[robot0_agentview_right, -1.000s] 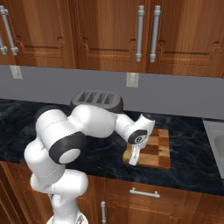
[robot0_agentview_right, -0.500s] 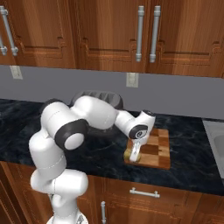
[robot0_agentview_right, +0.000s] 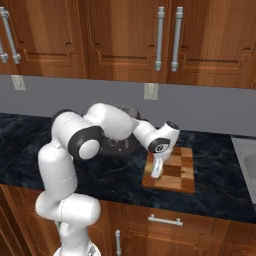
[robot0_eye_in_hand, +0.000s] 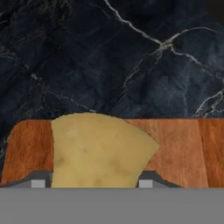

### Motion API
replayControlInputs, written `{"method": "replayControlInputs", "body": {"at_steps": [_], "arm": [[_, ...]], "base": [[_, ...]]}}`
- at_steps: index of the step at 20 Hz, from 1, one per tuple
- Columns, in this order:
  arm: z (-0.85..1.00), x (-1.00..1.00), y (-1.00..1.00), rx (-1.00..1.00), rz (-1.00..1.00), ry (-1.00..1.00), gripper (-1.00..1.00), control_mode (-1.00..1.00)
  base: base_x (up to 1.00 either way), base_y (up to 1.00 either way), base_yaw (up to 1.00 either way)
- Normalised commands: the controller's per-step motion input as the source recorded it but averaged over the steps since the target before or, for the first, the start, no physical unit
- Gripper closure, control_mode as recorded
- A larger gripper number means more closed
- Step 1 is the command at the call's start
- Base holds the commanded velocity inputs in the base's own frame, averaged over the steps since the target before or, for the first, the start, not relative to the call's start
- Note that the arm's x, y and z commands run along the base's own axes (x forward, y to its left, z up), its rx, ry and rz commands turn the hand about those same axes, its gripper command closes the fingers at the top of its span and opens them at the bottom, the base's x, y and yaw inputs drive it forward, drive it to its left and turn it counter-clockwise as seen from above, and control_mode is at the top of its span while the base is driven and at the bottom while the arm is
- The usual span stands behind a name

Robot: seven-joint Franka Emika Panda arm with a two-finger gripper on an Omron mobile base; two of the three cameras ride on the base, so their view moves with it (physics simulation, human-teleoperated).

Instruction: Pick up the sponge from the counter and clean the cutting board by briefly scrubbing or pressing down on the cutting board. Once finished, release the sponge.

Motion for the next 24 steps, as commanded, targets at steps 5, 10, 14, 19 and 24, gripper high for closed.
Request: {"method": "replayControlInputs", "body": {"at_steps": [5,10,14,19,24], "arm": [[-0.01,0.66,0.01,0.04,0.12,-0.14,1.0,-1.0],[0.0,0.76,0.11,0.0,0.11,-0.04,1.0,-1.0],[-0.02,0.75,0.28,-0.02,0.01,0.0,1.0,-1.0],[0.0,0.67,0.13,-0.02,0.0,0.0,1.0,-1.0],[-0.18,0.5,-0.05,-0.01,0.0,-0.01,1.0,-1.0]], "base": [[0.0,0.0,0.0],[0.0,0.0,0.0],[0.0,0.0,0.0],[0.0,0.0,0.0],[0.0,0.0,0.0]]}}
